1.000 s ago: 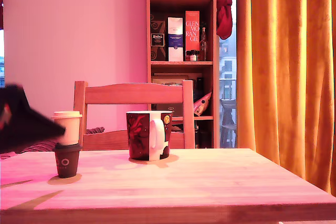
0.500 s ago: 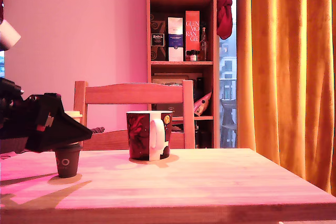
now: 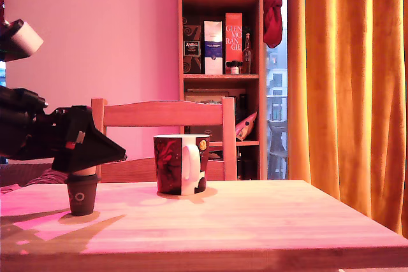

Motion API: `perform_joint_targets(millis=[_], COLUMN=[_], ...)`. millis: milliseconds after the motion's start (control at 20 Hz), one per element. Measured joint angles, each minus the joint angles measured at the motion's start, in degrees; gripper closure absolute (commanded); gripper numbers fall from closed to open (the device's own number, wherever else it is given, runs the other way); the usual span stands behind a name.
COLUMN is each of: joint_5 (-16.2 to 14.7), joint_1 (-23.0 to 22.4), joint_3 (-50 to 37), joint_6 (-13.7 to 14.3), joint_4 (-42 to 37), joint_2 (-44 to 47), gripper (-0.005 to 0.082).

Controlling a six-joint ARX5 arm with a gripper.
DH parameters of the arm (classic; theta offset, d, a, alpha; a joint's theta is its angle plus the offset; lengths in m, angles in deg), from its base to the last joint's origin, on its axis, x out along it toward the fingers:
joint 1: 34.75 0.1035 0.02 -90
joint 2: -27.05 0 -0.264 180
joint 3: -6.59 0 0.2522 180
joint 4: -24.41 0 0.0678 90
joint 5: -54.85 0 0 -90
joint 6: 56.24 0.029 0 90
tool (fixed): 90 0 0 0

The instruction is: Pick up the coffee capsules on the table and drop them inside the coffee cup

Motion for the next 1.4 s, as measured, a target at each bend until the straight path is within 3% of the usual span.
perform_joint_targets(millis=[250,650,900,1400], joint_5=[0.0,-0.1,-0.1,-0.3], joint_1=[0.0,0.0,0.0,0.0], joint_3=[0.0,0.0,0.0,0.0], joint_6=[0.0,0.0,0.0,0.0], joint_4=[2.8,2.7,2.7,-0.4], joint_2=[0.0,0.0,0.0,-0.1], gripper=[0.0176,0.0501,0.0624,0.0643])
